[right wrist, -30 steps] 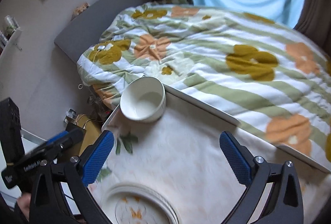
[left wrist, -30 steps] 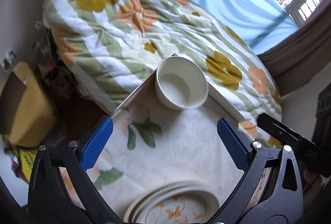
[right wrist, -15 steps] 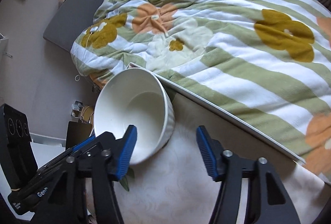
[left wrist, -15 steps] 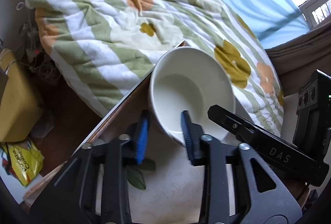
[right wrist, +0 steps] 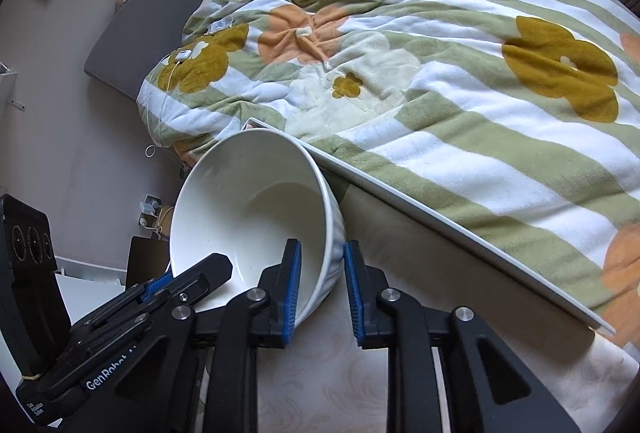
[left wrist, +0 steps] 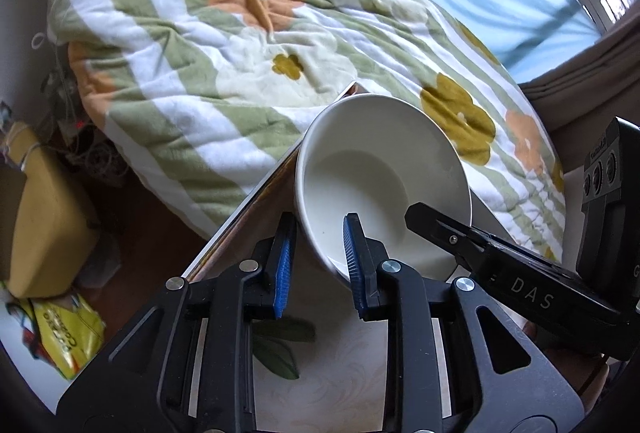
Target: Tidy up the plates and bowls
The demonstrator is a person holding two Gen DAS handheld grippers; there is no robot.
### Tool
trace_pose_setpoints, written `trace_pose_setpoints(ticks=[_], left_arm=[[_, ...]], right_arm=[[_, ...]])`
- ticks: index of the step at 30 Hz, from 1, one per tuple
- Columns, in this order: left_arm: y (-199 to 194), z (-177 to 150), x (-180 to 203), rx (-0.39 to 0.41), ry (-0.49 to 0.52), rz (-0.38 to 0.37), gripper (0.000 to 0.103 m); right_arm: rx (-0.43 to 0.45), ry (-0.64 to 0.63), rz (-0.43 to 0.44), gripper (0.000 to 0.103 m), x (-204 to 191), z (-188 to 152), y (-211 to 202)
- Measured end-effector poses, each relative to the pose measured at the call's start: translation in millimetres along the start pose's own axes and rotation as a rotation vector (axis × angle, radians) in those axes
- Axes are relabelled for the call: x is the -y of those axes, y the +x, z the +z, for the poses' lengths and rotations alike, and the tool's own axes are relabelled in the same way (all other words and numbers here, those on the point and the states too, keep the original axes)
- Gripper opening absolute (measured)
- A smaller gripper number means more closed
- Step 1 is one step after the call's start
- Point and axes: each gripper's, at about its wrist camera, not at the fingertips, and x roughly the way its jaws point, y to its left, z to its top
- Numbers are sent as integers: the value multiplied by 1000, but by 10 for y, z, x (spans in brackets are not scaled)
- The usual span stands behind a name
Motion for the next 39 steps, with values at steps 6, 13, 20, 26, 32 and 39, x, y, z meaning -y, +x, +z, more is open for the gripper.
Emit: trace_pose_setpoints(ticks=[6, 13, 20, 26, 32, 39], left_arm=[[-295, -48, 221, 45, 82, -2, 22], [-876, -324, 628, 108, 149, -32, 22], [-1473, -899, 1212, 132, 235, -82, 22], [-1831, -1558, 1786, 132, 320, -137, 22], [-1933, -2284, 2293, 87, 378, -203, 22], [-1842, -2929, 2618, -24, 445, -254, 22]], right_arm=[[57, -1, -12, 20, -36, -117, -271], [149, 33, -19, 20, -45, -393, -922], [241, 85, -32, 20, 55, -977, -1797], [303, 139, -79, 20, 278, -1626, -2503], [340, 180, -140, 20, 578, -2230, -3024], [321, 266, -193, 20, 984, -2904, -3290]])
